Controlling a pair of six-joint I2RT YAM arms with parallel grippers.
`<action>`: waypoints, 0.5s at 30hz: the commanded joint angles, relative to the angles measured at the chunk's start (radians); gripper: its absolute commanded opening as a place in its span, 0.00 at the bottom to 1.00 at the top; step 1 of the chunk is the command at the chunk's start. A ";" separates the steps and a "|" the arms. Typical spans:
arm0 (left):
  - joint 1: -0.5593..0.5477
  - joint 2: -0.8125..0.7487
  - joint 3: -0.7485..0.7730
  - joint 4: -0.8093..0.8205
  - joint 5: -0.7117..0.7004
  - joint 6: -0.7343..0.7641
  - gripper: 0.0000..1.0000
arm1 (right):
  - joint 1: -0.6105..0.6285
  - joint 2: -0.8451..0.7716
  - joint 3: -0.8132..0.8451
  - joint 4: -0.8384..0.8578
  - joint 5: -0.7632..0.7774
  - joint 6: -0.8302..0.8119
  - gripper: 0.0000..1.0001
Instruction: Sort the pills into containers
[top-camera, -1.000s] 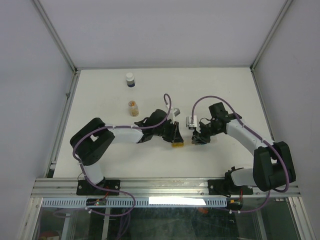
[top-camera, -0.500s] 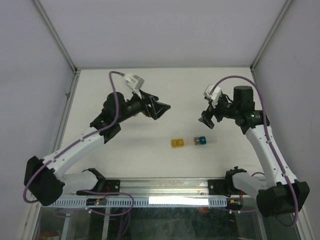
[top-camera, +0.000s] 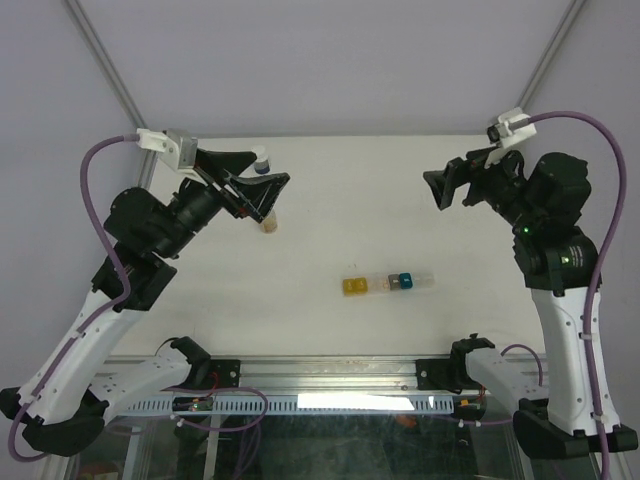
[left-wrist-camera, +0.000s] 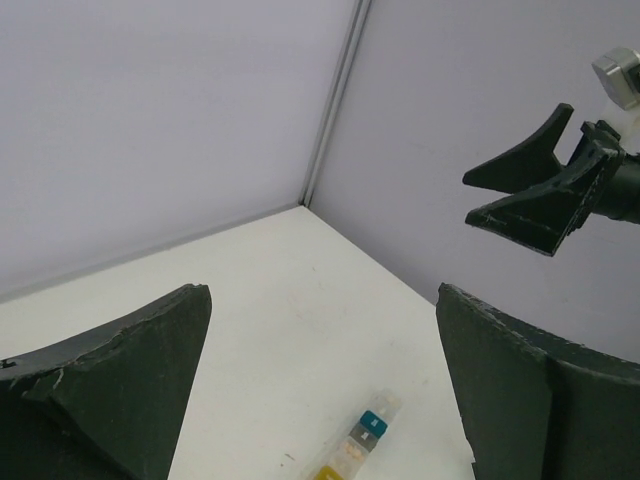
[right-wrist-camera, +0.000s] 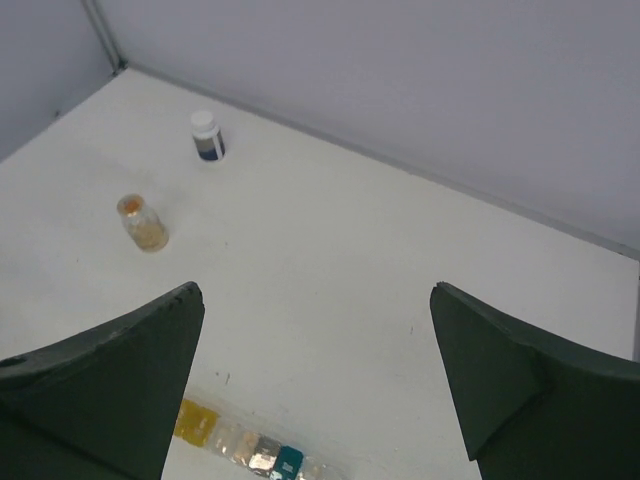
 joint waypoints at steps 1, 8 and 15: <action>-0.003 -0.011 0.088 -0.141 -0.035 0.056 0.99 | -0.003 -0.047 0.081 0.059 0.269 0.227 1.00; -0.003 -0.001 0.115 -0.172 -0.012 0.059 0.99 | -0.004 -0.088 0.093 0.029 0.217 0.235 0.99; -0.003 0.000 0.111 -0.175 0.000 0.064 0.99 | -0.004 -0.091 0.088 0.024 0.209 0.229 0.99</action>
